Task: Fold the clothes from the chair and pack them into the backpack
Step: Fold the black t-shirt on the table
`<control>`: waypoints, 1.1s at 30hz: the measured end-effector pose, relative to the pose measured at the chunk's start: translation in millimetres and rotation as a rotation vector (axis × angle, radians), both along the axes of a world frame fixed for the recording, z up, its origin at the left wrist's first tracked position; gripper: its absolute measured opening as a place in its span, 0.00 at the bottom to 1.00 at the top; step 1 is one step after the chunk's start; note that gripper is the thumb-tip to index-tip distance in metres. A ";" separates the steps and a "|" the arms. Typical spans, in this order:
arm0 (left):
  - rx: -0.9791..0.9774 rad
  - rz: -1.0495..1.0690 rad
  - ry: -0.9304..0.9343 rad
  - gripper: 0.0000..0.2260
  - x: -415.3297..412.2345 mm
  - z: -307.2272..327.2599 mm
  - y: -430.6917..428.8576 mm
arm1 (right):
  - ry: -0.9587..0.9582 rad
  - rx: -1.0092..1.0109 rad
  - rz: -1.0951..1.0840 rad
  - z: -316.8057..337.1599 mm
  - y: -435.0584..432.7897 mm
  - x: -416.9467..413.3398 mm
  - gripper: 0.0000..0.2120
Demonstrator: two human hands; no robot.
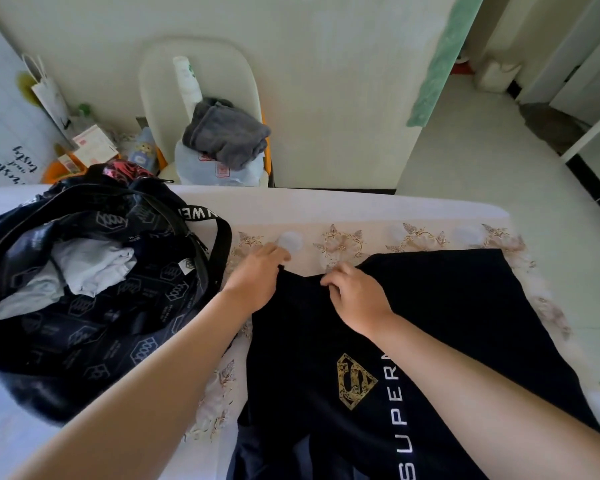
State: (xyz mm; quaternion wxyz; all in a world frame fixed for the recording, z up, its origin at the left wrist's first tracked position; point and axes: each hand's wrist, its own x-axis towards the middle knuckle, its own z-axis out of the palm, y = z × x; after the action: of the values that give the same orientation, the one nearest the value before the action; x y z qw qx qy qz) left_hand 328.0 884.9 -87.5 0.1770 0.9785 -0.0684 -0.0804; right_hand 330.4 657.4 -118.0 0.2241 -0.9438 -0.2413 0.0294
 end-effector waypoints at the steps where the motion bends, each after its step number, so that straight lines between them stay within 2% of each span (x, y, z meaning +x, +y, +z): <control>1: 0.049 -0.024 0.068 0.21 2.9 -2.3 -4.2 | 0.009 -0.020 -0.011 0.6 1.3 7.0 0.12; 3: 0.228 -0.100 0.225 0.21 12.0 -3.1 -7.7 | 0.058 -0.120 -0.003 -1.3 -1.5 22.7 0.15; 4: 0.305 -0.143 0.265 0.18 17.2 -3.9 -4.7 | 0.075 -0.200 0.003 -2.4 -4.5 29.8 0.15; 6: 0.374 -0.147 0.251 0.10 26.9 -5.8 3.4 | 0.072 -0.282 -0.021 -4.8 -10.3 40.6 0.08; 9: 0.281 0.013 0.236 0.12 37.0 -6.3 15.6 | 0.042 -0.120 -0.184 -6.1 -13.0 56.0 0.07; 11: 0.322 0.120 0.241 0.17 42.5 -6.9 20.0 | 0.008 -0.064 -0.239 -7.4 -8.9 66.3 0.10; 13: 0.397 0.217 0.174 0.19 43.1 -14.6 16.9 | -0.027 -0.036 -0.250 -12.4 -3.5 68.0 0.15; 15: 0.287 0.247 -0.041 0.18 36.3 -22.1 4.6 | -0.097 -0.037 -0.206 -17.9 -0.2 58.2 0.18; 17: 0.112 0.040 -0.229 0.15 26.2 -28.9 -13.5 | -0.167 -0.127 -0.081 -22.8 -0.5 40.1 0.19; 19: 0.146 -0.225 -0.200 0.17 16.6 -43.2 -26.1 | -0.098 -0.269 0.016 -30.2 -4.8 22.2 0.23; 20: 0.200 -0.261 -0.114 0.21 12.7 -49.5 -28.6 | -0.015 -0.337 0.018 -34.2 -9.5 16.6 0.26; 23: 0.350 -0.180 0.156 0.29 8.1 -59.1 -29.3 | 0.146 -0.443 0.004 -44.5 -29.4 13.4 0.29; 26: 0.409 -0.127 0.259 0.31 12.1 -46.3 -46.5 | 0.200 -0.257 -0.025 -35.1 -47.8 9.8 0.30; 29: 0.333 -0.102 0.139 0.26 16.8 -24.8 -76.8 | 0.185 -0.095 -0.207 -20.2 -78.3 -7.2 0.26; 33: 0.075 -0.259 0.033 0.21 20.5 -4.9 -147.3 | 0.107 -0.163 -0.440 -12.2 -151.4 -53.6 0.23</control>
State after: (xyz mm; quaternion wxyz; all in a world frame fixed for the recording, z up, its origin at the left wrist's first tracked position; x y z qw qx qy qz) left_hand 348.5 737.6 -92.5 0.1295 0.9660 -0.1883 -0.1211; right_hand 276.8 506.0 -130.2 0.1609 -0.9856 -0.0145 0.0494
